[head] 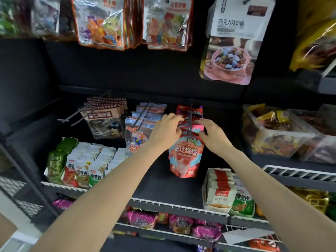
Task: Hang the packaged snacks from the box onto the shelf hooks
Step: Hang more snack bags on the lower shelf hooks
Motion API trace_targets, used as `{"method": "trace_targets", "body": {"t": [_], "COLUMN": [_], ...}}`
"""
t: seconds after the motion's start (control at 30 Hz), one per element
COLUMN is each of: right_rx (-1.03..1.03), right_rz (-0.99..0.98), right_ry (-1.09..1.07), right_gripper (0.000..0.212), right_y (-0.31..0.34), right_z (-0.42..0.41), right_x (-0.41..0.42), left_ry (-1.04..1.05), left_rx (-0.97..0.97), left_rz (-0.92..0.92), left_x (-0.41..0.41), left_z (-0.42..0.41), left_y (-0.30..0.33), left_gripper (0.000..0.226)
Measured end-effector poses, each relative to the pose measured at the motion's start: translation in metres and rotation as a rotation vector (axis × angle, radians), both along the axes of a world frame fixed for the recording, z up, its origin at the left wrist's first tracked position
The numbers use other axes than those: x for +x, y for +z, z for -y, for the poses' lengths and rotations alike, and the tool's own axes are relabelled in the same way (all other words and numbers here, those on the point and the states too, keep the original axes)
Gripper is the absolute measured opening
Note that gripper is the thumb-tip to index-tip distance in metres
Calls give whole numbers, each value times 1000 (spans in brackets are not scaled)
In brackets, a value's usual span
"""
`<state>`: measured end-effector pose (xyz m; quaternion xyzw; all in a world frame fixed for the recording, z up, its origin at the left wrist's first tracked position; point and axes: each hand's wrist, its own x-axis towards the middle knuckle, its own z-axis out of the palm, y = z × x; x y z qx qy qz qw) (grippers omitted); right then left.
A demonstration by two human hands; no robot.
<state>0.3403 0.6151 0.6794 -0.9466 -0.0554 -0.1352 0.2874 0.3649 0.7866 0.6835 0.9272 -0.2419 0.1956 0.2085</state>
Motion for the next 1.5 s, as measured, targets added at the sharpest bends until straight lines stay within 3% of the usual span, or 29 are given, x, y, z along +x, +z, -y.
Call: {"method": "trace_targets", "body": {"t": [0.27,0.4,0.57,0.77,0.9,1.3,1.4,1.5], "right_rx": [16,144,398,513,689,616,681,771], "right_rz": [567,788,646,393,300,357,330,330], "right_ry": [-110,-191,-257,-161,-99,-96,-89,-51], "right_gripper": [23,23,49,69,49,48,53,58], "right_y": [81,126,175,201,210,207,213,223], "right_z": [-4,2,19,36,37,46,49,54], "right_x": [-49,-58,-43,-16,3,16,18,22], "left_ry": [-99,-176,-135,-110,-180,-257,-239,-188], "left_rx": [-312,-496,-534,-653,-722,-716,-805,-903], "left_rz": [245,183,-79,-318,-415,-424,-429,-352], "left_x": [-35,-49,-39,-13,-5,15,13,21], "left_z": [16,34,52,66,76,80,78,77], "left_y": [101,155,197,218,220,216,223,237], "left_gripper": [22,32,72,97,76,63,47,54]}}
